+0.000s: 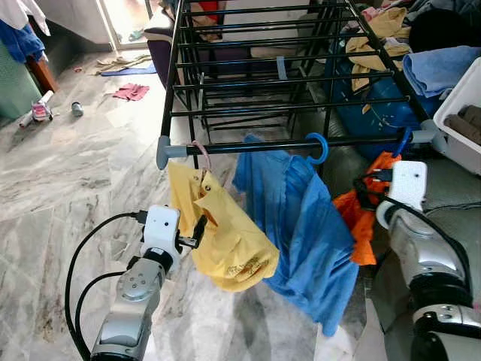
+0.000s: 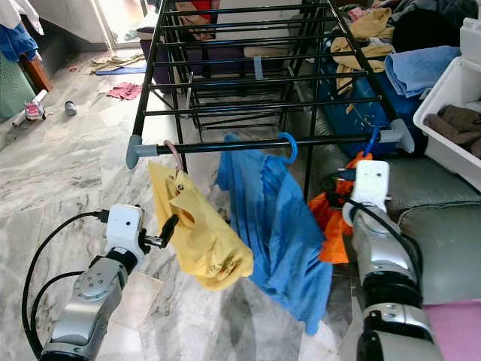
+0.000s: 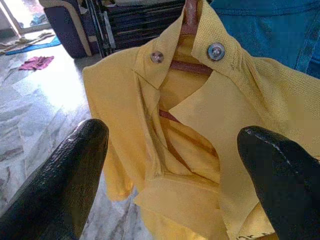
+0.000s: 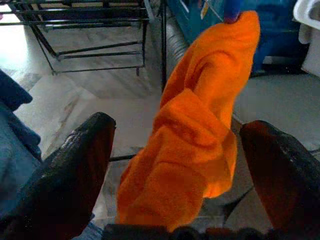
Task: Hang hanger
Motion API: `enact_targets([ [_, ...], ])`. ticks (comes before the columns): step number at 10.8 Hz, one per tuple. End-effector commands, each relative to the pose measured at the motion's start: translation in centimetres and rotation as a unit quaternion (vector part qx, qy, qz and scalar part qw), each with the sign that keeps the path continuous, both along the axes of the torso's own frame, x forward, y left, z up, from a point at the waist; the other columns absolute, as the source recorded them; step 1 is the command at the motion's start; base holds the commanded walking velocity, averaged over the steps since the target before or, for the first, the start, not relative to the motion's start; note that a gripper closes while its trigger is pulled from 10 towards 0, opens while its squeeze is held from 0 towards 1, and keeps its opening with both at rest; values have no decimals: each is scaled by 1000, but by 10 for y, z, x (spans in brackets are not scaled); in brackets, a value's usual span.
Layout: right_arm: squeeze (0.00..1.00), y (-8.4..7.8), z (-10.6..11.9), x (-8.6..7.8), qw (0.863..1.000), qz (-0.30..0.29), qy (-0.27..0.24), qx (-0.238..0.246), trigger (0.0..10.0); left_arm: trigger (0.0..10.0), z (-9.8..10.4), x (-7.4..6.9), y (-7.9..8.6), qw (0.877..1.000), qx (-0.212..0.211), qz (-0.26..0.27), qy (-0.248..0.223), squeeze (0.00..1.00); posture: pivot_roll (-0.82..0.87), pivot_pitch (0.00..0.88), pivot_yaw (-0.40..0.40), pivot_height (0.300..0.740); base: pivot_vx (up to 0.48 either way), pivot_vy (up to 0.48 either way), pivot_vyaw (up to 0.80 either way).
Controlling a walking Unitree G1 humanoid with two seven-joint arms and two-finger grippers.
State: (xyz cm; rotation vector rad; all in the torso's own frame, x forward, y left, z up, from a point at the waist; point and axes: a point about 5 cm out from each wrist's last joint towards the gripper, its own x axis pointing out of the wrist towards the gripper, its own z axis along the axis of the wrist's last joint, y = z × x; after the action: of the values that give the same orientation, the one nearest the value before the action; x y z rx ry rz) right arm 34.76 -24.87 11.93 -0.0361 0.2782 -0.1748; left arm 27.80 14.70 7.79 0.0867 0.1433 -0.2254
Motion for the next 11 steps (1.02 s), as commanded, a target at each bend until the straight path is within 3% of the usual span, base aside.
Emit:
enact_targets([
  [1,0,2,-2,-2,1000,-4,9,1,0,10000,-5,-1,2,1000,4,3,14,0,-55,67,14,740,0,0,0],
  [4,0,1,-4,-6,1000,-13,26,-2,0,10000,-6,-2,2,1000,4,2,18,0,-56,70,13,740,0,0,0],
  [5,0,1,-1,-7,1000,-11,23,-7,431,10000,-6,-2,2,1000,6,0,19,0,-57,71,15,740,0,0,0],
  [6,0,0,0,-9,999,-10,26,-17,10000,10000,-6,-2,2,1000,7,-1,20,0,-57,70,17,740,0,0,0],
  [9,0,-20,9,-24,997,-30,15,-68,10000,10000,-6,-2,2,1000,9,-2,21,0,-61,72,21,740,0,0,0],
  [10,1000,-28,15,-28,997,-37,1,-69,10000,10000,-7,-1,2,1000,8,-3,23,0,-66,73,24,740,0,0,0],
  [11,1000,-28,16,-31,997,-35,0,-69,10000,10000,-7,-1,2,1000,9,-5,23,0,-68,73,26,740,0,0,0],
])
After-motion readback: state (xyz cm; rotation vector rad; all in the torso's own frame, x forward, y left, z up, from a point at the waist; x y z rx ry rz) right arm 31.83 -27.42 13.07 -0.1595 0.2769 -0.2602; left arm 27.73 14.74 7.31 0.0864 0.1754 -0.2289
